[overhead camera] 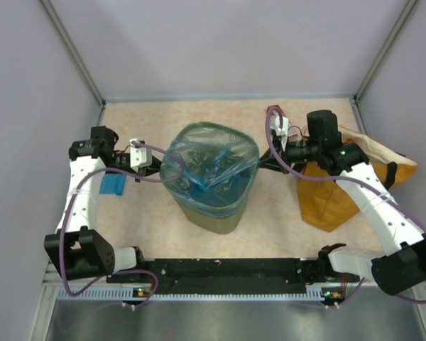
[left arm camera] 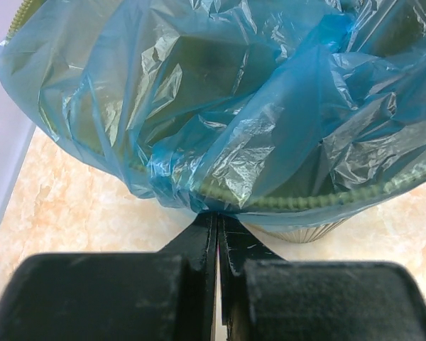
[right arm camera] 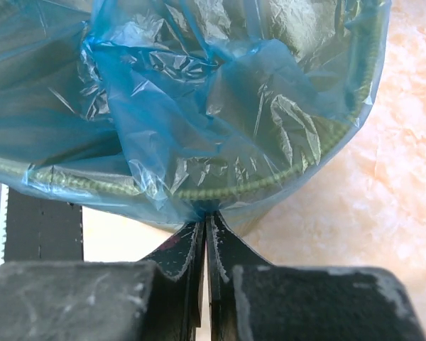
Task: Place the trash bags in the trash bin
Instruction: Place the trash bag in the trash bin.
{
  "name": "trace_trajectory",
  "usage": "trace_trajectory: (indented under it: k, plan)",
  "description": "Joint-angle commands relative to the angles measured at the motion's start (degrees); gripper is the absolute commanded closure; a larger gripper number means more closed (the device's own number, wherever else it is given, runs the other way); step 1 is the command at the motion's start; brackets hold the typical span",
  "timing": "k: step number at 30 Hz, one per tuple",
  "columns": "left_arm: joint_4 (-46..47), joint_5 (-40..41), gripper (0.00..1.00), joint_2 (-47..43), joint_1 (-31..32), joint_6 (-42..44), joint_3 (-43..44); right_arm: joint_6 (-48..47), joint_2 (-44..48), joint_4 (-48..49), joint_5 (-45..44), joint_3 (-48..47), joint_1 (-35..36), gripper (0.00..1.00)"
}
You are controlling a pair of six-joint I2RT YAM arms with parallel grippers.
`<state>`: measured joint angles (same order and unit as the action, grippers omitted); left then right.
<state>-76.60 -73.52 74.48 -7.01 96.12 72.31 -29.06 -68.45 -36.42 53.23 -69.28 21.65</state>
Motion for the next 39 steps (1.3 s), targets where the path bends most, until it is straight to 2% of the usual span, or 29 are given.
trace_trajectory:
  k: [1,10,24,33,36,39]
  plan:
    - [-9.0,-2.2,1.0,-1.4,0.4,-0.8,1.7,1.3,0.5,4.0,3.4,0.4,1.1,1.0]
    - [-6.1,-2.0,1.0,-2.4,0.4,-3.6,0.5,1.2,4.3,4.1,2.4,4.4,1.0,1.0]
    - [7.2,0.6,1.0,-3.5,0.5,-11.9,-8.3,0.0,3.1,6.1,0.3,11.0,1.0,1.0]
    - [8.7,-0.2,1.0,-3.4,0.8,-12.3,-10.3,2.0,2.8,8.1,0.2,12.5,1.0,1.0]
    - [7.8,-0.3,1.0,-3.3,0.8,-12.4,-9.3,1.9,2.2,3.9,0.1,10.7,1.0,1.0]
    - [6.3,-0.2,1.0,-3.8,0.9,-12.1,-8.5,2.0,1.5,-1.4,-0.5,9.1,1.1,0.57]
